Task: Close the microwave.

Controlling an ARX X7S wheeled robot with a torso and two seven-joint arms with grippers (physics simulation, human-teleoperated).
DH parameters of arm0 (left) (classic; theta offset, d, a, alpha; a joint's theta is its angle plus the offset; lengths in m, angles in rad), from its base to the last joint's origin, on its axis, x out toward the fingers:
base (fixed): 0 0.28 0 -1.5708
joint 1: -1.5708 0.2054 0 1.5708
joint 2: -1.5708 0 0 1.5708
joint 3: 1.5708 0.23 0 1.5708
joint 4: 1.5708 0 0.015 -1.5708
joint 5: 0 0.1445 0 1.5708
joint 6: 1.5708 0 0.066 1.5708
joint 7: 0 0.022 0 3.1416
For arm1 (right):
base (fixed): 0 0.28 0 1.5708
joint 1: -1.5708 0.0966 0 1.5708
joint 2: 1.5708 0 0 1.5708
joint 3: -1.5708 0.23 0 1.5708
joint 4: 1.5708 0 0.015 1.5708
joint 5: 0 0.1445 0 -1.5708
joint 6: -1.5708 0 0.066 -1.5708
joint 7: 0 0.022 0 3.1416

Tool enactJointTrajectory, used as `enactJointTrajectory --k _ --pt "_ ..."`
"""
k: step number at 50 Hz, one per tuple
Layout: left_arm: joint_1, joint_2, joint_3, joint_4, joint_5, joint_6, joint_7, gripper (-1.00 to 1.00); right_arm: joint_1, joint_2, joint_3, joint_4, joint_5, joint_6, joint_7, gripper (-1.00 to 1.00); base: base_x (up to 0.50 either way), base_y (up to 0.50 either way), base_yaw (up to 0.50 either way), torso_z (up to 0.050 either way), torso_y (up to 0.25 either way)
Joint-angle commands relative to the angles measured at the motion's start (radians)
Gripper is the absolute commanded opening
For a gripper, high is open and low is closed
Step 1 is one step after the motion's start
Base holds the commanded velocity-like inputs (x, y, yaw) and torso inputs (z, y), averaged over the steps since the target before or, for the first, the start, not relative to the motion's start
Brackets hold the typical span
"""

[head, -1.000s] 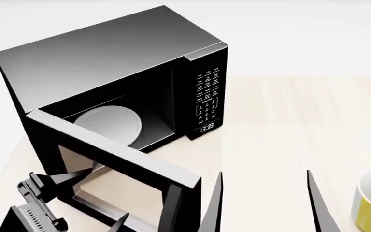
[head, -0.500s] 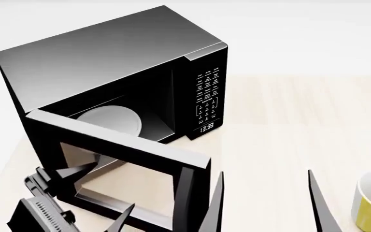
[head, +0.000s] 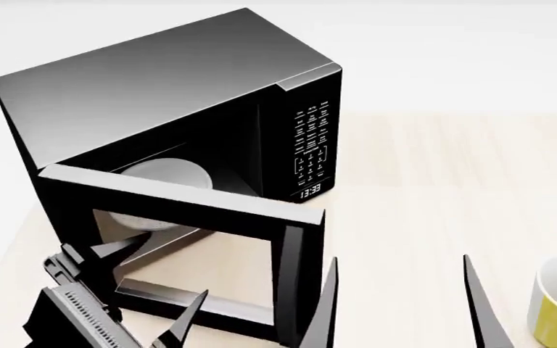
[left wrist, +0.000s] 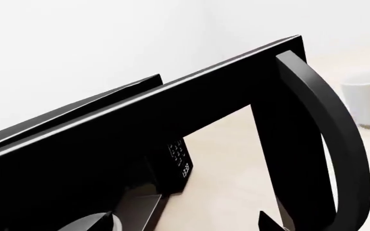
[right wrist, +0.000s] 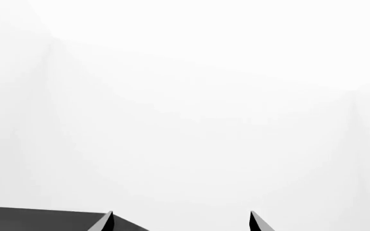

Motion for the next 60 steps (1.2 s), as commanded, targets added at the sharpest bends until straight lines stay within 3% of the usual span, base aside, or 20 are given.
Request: enactJointTrajectory --k 1,60 --pt "-0.039 0.02 -0.033 -0.06 -0.005 0.032 -0.051 1.0 0.0 0.004 -0.002 0.005 0.004 -0.002 0.005 1.0 0.0 0.0 0.0 0.0 0.0" --pt "-0.184 0.112 -0.047 -0.349 0.037 0.153 -0.18 1.0 0.006 0.02 -0.02 0.017 0.014 0.0 0.021 1.0 0.0 0.0 0.0 0.0 0.001"
